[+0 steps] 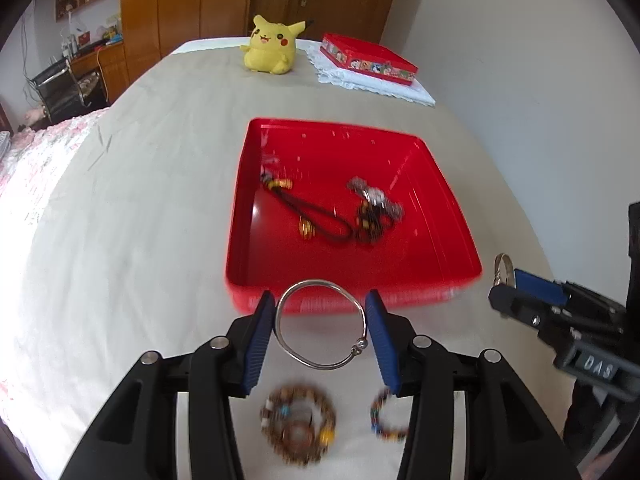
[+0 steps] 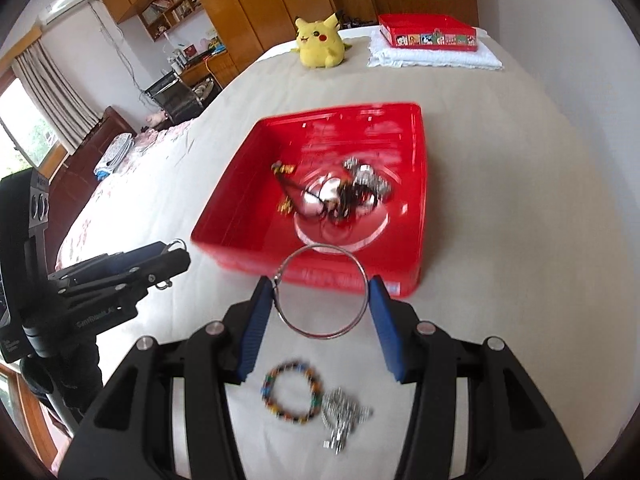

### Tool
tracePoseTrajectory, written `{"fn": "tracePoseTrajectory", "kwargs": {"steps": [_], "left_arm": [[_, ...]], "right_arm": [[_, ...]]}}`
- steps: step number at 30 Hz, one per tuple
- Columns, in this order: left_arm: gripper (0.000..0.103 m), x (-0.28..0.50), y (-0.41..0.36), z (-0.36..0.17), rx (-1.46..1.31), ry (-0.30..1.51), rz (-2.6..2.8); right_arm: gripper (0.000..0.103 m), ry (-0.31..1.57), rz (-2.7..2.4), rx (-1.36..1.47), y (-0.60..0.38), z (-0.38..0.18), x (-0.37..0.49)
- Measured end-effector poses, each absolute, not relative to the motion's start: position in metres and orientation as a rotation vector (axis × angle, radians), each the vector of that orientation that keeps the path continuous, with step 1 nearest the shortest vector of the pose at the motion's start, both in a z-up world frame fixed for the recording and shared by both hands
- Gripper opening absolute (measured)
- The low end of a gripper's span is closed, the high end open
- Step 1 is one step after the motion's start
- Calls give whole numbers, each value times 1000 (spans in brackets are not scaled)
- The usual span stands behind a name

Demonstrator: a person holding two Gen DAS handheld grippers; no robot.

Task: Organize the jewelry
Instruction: 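Carry the silver bangle into the red box with the left tool and open it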

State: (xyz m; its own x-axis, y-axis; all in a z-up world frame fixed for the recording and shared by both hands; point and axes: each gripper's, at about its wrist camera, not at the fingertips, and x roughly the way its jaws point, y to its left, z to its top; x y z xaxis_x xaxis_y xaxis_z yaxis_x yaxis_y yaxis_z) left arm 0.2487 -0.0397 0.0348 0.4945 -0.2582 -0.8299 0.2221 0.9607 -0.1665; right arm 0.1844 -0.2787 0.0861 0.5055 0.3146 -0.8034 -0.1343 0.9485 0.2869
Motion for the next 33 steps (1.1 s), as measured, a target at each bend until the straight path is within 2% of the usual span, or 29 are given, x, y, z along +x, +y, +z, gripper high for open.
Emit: {"fn": "tracePoseTrajectory", "kwargs": {"steps": [6, 16, 30, 33], "left_arm": [[47, 302, -56, 25, -53, 1025, -281], [47, 378, -69, -35, -41, 1140, -239], [47, 409, -85, -56, -2, 1171, -227], [47, 407, -84, -53, 8, 1158, -220]], "right_arm": [[48, 1004, 258, 217, -277, 75, 241], [48, 1070, 187, 164, -270, 29, 313], [49, 1108, 130, 70, -263, 3, 348], [51, 1109, 132, 68, -262, 4, 347]]}}
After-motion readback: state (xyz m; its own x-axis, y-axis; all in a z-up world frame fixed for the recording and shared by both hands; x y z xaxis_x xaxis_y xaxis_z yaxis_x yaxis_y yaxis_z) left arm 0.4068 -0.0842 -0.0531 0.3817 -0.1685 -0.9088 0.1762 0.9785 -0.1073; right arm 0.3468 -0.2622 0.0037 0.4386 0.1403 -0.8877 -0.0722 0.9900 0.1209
